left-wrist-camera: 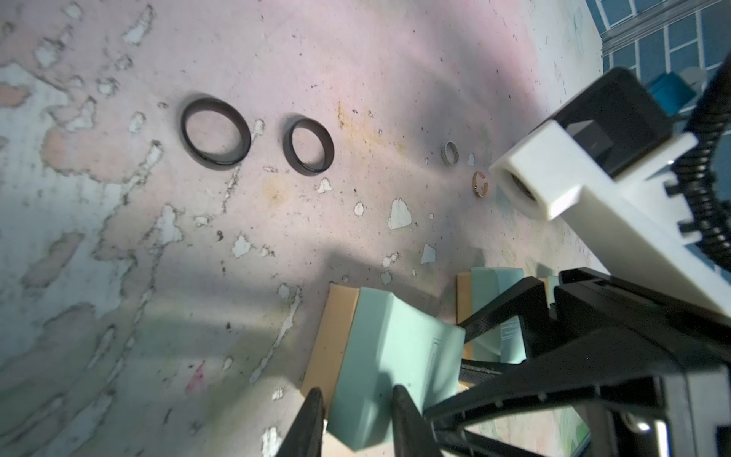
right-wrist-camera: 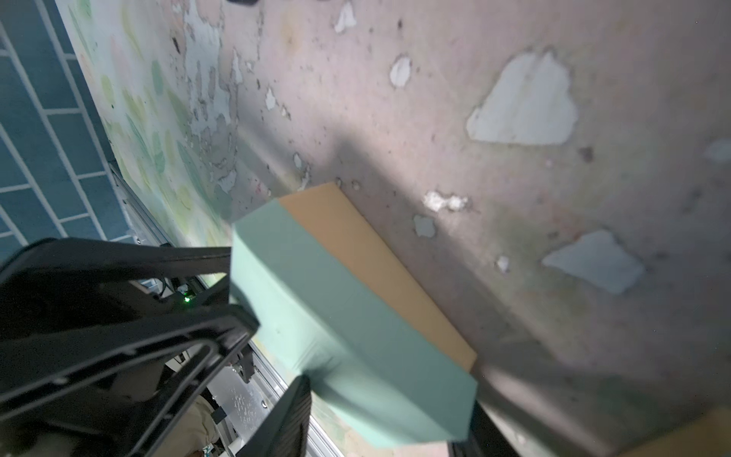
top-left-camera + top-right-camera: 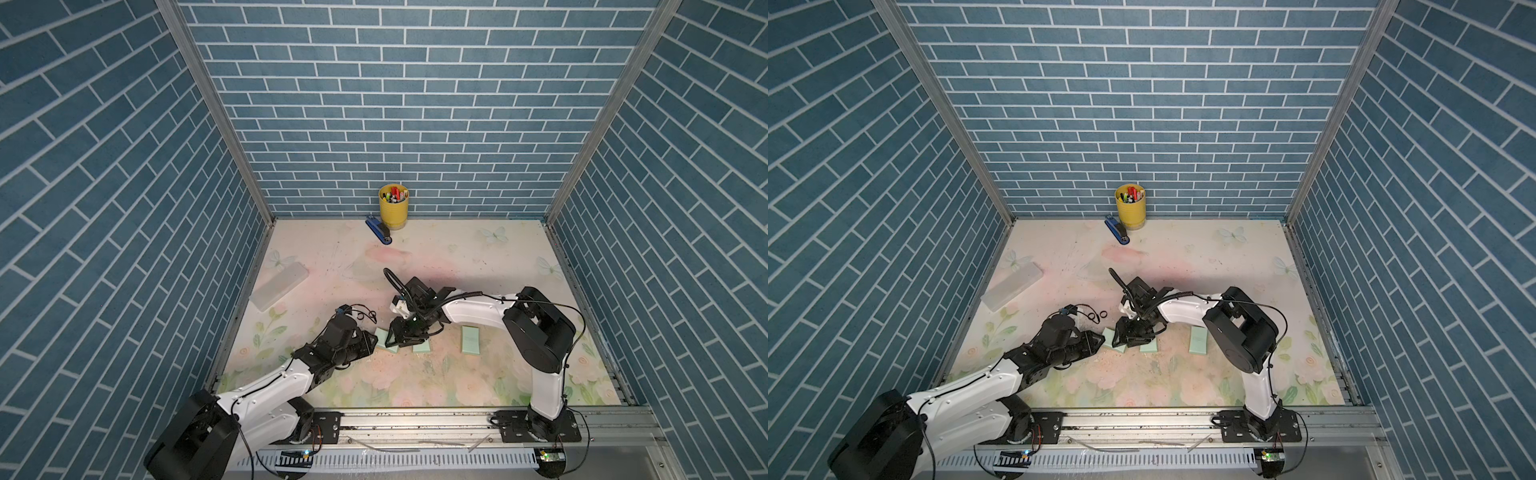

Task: Take the rings out of the lift-off lid box
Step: Close the lid on the jewelry box.

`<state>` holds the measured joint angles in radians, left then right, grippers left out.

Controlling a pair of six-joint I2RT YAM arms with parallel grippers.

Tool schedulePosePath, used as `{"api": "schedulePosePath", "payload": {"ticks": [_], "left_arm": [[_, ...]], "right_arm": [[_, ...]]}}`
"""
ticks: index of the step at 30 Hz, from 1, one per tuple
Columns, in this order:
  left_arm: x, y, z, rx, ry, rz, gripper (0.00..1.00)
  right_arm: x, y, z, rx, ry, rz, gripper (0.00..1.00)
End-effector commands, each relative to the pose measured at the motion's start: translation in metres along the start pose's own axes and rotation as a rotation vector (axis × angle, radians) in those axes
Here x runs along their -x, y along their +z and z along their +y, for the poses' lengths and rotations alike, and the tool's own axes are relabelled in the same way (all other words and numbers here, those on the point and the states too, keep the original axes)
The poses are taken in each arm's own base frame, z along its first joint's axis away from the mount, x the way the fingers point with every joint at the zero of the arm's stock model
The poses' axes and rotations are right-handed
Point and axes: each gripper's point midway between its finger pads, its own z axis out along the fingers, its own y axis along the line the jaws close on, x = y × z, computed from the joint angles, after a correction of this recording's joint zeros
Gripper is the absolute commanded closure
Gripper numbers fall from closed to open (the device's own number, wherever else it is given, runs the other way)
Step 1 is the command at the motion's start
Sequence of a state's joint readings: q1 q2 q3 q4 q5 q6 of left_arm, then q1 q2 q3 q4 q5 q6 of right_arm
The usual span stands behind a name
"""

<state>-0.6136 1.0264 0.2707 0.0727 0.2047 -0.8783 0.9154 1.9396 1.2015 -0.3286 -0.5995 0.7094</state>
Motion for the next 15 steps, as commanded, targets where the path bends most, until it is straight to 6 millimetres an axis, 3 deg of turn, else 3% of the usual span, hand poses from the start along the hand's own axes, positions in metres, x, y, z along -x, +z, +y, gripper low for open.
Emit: {"api": "schedulePosePath", "payload": {"ticks": [1, 15], "left_arm": [[-0.019, 0.001, 0.019, 0.057, -0.013, 0.068, 0.7], [-0.023, 0.001, 0.021, 0.039, -0.038, 0.062, 0.66]], "right_arm": [[0.015, -0.008, 0.017, 0.071, -0.015, -0.062, 0.43], [0.021, 0.005, 0.023, 0.101, -0.006, -0.038, 0.54]]}}
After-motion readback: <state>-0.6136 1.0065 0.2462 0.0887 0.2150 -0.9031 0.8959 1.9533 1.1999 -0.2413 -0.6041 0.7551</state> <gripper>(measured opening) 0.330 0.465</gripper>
